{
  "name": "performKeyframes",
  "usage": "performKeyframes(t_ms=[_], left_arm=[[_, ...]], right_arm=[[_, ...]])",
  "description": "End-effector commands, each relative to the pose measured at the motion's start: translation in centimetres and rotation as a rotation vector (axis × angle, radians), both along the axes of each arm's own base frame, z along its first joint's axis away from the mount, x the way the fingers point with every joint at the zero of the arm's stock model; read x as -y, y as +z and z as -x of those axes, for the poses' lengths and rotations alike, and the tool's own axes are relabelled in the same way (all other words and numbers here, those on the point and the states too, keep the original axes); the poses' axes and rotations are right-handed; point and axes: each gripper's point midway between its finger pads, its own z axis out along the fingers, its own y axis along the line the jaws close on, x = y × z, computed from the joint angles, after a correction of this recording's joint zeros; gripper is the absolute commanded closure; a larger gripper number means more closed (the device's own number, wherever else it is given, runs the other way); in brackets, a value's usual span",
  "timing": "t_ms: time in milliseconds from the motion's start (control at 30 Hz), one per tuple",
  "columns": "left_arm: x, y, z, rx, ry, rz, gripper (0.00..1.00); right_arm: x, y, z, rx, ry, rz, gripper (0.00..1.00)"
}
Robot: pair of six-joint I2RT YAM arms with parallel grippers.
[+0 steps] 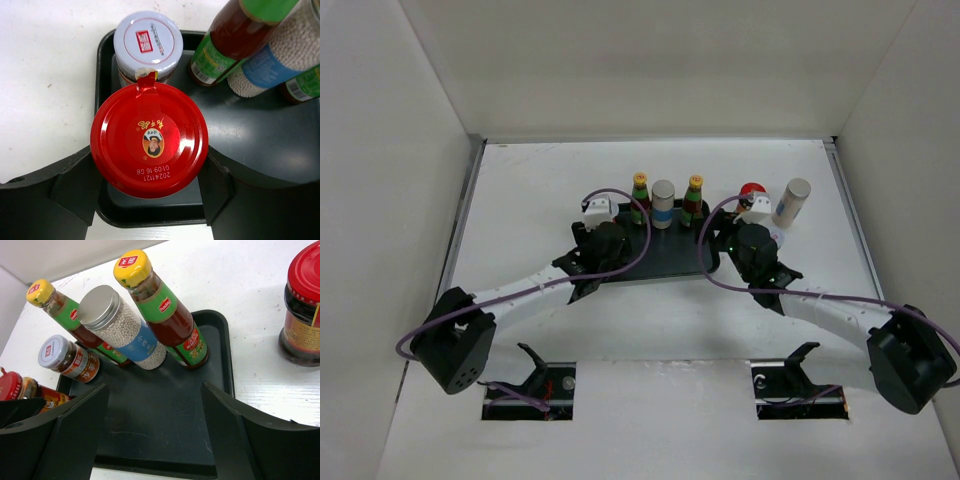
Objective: Organize the condiment bottles
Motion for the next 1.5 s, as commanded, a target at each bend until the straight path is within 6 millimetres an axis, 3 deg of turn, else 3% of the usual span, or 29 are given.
performKeyframes(t_ms=[0,100,233,400,467,567,633,767,800,867,933,1000,1133,1467], left_arm=[[1.6,4.0,-1.7,0.148,-0.006,0.155,0.50],[2.0,3.3,-1.3,0.132,-0.036,0.170,0.41],[2.0,2.5,-1.0,0.128,-0.054,0.176,0.21],[1.2,3.9,-0.4,0.192,-0.045,0.216,0.02],[0.7,5.0,-0.1,0.244,-0.037,0.264,0.00],[-0.5,6.8,0.5,0.337,-0.014,0.321,0.00],[-2.0,7.9,1.1,0.399,0.020,0.369,0.00],[-4.5,9.0,2.6,0.484,0.075,0.449,0.03],[-5.2,9.1,3.0,0.499,0.098,0.475,0.08],[-6.2,9.0,3.7,0.519,0.121,0.510,0.32],[-7.1,8.8,4.0,0.532,0.146,0.517,0.52],[-7.8,8.7,4.1,0.533,0.162,0.526,0.62],[-8.3,7.4,4.2,0.504,0.194,0.544,0.62],[-9.4,5.7,3.6,0.472,0.251,0.570,0.43]], right_arm=[[-0.1,2.1,-0.7,0.064,-0.021,-0.042,0.19],[0.3,2.4,-0.7,0.075,-0.037,-0.042,0.19],[0.6,2.4,-0.7,0.077,-0.048,-0.033,0.18],[1.3,3.7,-0.6,0.102,-0.061,-0.036,0.20],[1.9,4.8,-0.6,0.119,-0.076,-0.033,0.29],[3.6,6.3,-0.7,0.120,-0.120,-0.023,0.54],[5.3,7.3,-0.9,0.117,-0.170,-0.021,0.66],[9.8,8.0,-1.9,0.087,-0.322,0.030,0.72],[11.0,7.9,-2.3,0.070,-0.360,0.051,0.69],[12.7,7.7,-3.3,0.028,-0.401,0.106,0.55],[12.8,7.2,-4.5,-0.020,-0.395,0.177,0.32],[12.7,6.4,-5.7,-0.058,-0.398,0.234,0.19],[12.6,4.6,-7.6,-0.129,-0.402,0.296,0.12],[13.7,0.2,-9.1,-0.250,-0.438,0.379,0.05]])
